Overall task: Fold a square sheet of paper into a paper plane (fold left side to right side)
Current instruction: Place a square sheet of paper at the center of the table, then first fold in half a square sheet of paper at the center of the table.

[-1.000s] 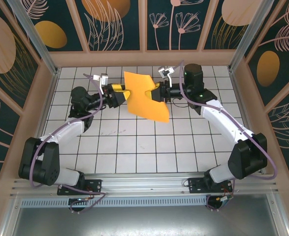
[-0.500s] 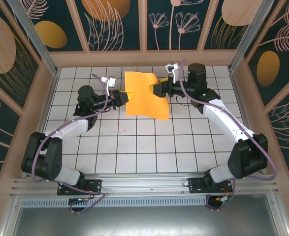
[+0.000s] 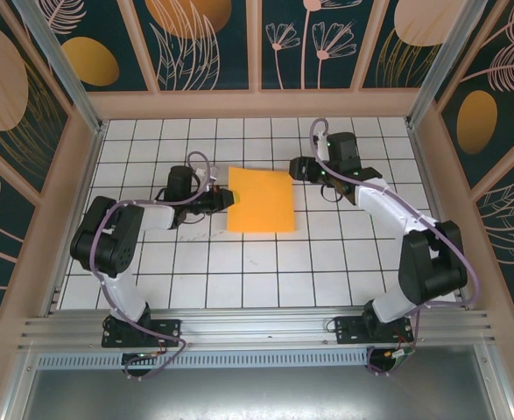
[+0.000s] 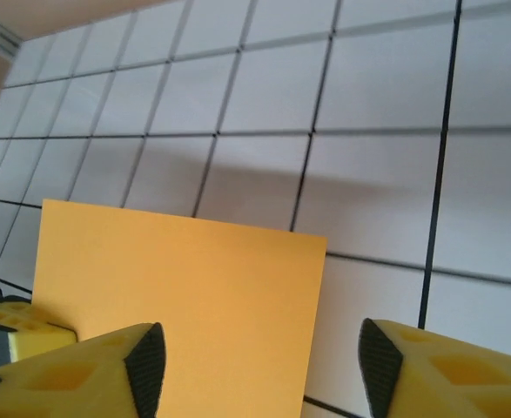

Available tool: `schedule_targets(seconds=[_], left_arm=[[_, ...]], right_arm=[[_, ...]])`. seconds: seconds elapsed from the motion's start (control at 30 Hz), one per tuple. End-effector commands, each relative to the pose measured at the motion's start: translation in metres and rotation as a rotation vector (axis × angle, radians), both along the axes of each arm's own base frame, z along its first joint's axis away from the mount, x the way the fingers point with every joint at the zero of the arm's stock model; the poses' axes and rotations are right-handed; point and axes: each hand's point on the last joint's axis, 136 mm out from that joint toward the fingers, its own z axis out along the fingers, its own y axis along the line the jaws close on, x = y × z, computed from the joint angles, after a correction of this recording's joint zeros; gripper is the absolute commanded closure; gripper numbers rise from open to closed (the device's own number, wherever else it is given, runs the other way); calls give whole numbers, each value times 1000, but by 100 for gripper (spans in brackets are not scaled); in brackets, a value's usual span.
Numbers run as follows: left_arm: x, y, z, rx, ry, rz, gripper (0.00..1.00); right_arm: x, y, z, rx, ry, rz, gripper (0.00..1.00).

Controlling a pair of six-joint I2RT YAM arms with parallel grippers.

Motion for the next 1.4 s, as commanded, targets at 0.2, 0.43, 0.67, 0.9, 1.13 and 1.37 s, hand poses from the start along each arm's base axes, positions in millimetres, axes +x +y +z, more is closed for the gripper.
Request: schedule_targets(seconds=[0.2,0.43,0.67,0.9,1.13,1.37], left_arm=[[1,8,-29,155,60,-5,100],[2,8,-27,159,62,-1,100],[4,-1,3,83,28,-19,73],[1,-26,38,-47,5,-73,48],[8,-61,37,-77,11,-134,43],[13,-70,18,-55,43,-130,51]], right_arm=[[-3,52,-79,79,210,53,69],[-6,66,-124,20,331,63,71],[-19,58,-154,-44,427,45,71],[-26,55,-166,-66,457,49,71],[-18,70,-135,71,359,94,69],[1,56,-69,169,199,46,53]])
